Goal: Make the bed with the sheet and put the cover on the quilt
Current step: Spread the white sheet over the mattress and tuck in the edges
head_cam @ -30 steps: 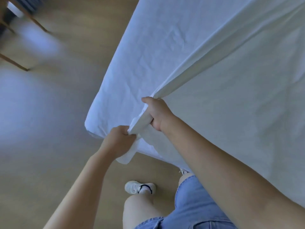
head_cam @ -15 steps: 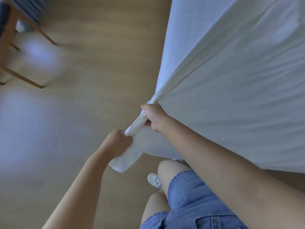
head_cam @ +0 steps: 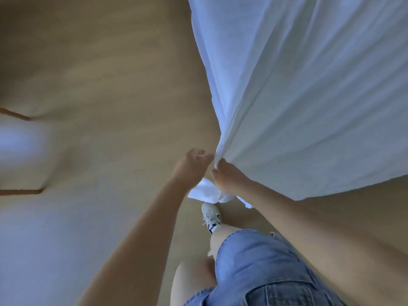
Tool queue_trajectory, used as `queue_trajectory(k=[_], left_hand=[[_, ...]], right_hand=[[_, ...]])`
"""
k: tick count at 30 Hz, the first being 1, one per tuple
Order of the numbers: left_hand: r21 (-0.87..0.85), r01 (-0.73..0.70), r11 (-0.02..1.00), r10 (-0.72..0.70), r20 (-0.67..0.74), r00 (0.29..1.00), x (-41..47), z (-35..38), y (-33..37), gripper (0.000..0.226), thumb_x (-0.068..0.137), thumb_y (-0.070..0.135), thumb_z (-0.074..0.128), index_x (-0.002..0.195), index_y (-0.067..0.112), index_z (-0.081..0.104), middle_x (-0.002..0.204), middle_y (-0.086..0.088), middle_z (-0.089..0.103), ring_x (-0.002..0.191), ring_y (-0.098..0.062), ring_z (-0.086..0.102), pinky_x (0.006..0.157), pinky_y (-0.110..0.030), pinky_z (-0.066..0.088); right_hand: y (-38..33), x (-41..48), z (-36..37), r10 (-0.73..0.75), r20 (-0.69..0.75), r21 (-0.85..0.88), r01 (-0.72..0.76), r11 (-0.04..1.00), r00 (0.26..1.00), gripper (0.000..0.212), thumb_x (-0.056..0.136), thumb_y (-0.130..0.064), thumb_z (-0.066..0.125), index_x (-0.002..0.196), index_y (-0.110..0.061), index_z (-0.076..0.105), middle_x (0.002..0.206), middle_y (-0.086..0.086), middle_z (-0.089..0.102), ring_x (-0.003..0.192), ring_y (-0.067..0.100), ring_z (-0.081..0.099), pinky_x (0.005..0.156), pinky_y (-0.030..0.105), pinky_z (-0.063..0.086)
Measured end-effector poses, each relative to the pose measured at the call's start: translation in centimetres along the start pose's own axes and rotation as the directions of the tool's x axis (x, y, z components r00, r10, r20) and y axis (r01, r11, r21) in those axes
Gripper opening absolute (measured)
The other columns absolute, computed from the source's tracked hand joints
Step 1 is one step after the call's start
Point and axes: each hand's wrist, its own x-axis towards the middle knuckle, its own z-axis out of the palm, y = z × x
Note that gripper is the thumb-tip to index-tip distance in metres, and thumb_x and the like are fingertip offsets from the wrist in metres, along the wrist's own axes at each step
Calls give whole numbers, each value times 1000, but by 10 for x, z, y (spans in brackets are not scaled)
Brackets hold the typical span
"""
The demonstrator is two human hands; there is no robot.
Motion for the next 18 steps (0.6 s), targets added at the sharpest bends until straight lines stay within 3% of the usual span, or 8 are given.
queue_trajectory(k=[3,7,10,12,14,15,17,18], left_hand=[[168,-107,980,95,77,993,42,-3,46,68,84,42,65,138,9,39,124,-6,56,111,-23,55,98,-35,43],[525,-302,796,238,187,953,79,-2,78,47,85,34,63,119,5,46,108,-8,54,95,-25,55,74,-29,41],[635,-393,665,299,256,919,96,-16,85,17,91,17,49,99,2,52,113,-16,59,95,-32,58,72,-31,43],[637,-442,631,281,343,896,100,-35,82,23,93,10,47,110,-2,55,118,-20,57,105,-35,57,84,-36,46],[651,-534,540,325,423,846,102,-63,68,28,92,7,50,118,-3,53,120,-20,55,112,-35,54,90,-36,42],[651,-549,525,335,435,836,103,-79,60,26,93,9,48,116,-3,54,117,-21,56,110,-35,55,89,-37,42],[619,-569,541,331,466,821,100,-115,46,28,98,19,40,104,-2,57,105,-22,62,100,-36,59,84,-37,46],[598,-597,535,361,478,801,95,-131,38,33,100,24,36,97,0,58,99,-22,64,96,-36,60,81,-36,45]], right_hand=[[-13,-5,1,-61,-54,-140,53,989,997,31,102,-21,30,120,1,42,68,0,30,78,24,43,71,33,36],[-24,-12,12,-90,-209,-188,50,981,974,27,103,-25,29,115,-4,40,60,0,35,50,17,35,54,32,29],[-34,-13,22,39,-240,-223,-94,970,970,13,101,-19,33,109,-9,39,63,-1,37,50,14,35,48,29,27],[-42,-14,25,172,-234,-194,-219,956,957,12,100,-19,36,108,-10,39,73,0,42,61,19,46,56,29,35],[-55,-14,21,283,-154,11,-285,958,946,31,96,-32,45,121,-14,40,104,1,47,100,23,54,77,31,40],[-66,-15,15,303,-128,204,-274,940,944,48,92,-36,53,133,-18,37,123,0,44,119,21,47,87,30,38],[-99,-3,-3,263,-236,633,-57,772,935,65,88,-31,61,144,-21,31,140,-3,39,129,16,41,95,26,35],[-118,8,-15,271,-337,749,82,657,901,63,87,-28,63,143,-20,34,139,-1,43,126,17,45,94,25,36]])
